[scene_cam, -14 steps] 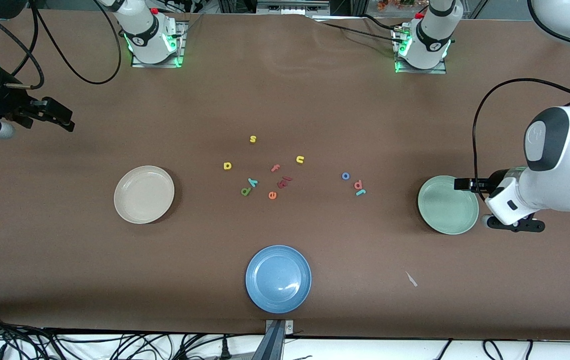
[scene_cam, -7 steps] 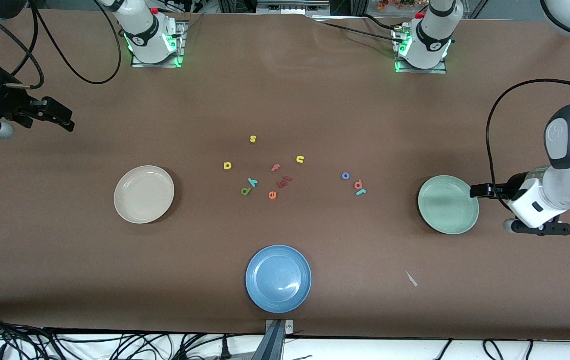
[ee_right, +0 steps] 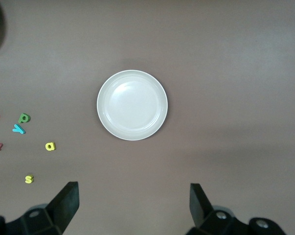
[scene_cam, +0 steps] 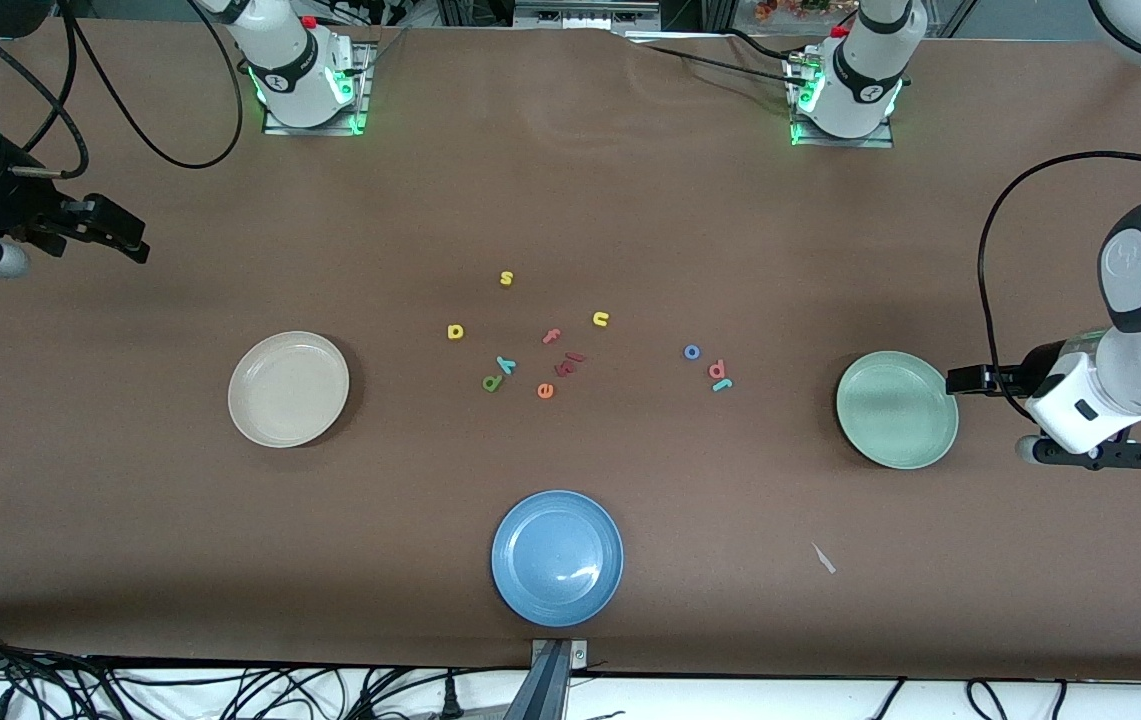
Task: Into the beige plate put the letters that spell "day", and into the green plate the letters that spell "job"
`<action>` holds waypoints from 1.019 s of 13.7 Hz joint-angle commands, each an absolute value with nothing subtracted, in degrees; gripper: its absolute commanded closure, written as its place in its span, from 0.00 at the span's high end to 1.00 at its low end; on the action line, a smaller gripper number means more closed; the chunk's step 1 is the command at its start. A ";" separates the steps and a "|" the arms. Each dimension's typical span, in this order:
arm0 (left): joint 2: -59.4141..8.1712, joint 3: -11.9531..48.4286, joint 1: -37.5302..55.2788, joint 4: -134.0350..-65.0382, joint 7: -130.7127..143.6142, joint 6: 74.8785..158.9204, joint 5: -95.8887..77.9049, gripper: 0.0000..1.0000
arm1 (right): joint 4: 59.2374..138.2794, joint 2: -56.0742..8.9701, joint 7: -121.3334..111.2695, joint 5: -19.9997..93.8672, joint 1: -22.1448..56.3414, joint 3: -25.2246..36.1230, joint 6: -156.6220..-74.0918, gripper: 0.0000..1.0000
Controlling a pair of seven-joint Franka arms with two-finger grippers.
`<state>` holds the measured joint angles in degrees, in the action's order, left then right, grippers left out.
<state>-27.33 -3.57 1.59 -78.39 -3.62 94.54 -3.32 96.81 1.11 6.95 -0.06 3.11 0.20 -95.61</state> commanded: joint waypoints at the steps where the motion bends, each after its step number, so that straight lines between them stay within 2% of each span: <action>1: -26.10 -3.52 1.49 -79.37 -4.57 94.75 -3.52 0.98 | 96.24 1.23 6.86 0.70 2.99 0.18 -94.83 1.00; 14: -26.54 -3.34 2.11 -78.84 -3.78 94.92 -0.97 0.99 | 96.42 1.32 6.86 0.79 2.99 0.53 -94.75 1.00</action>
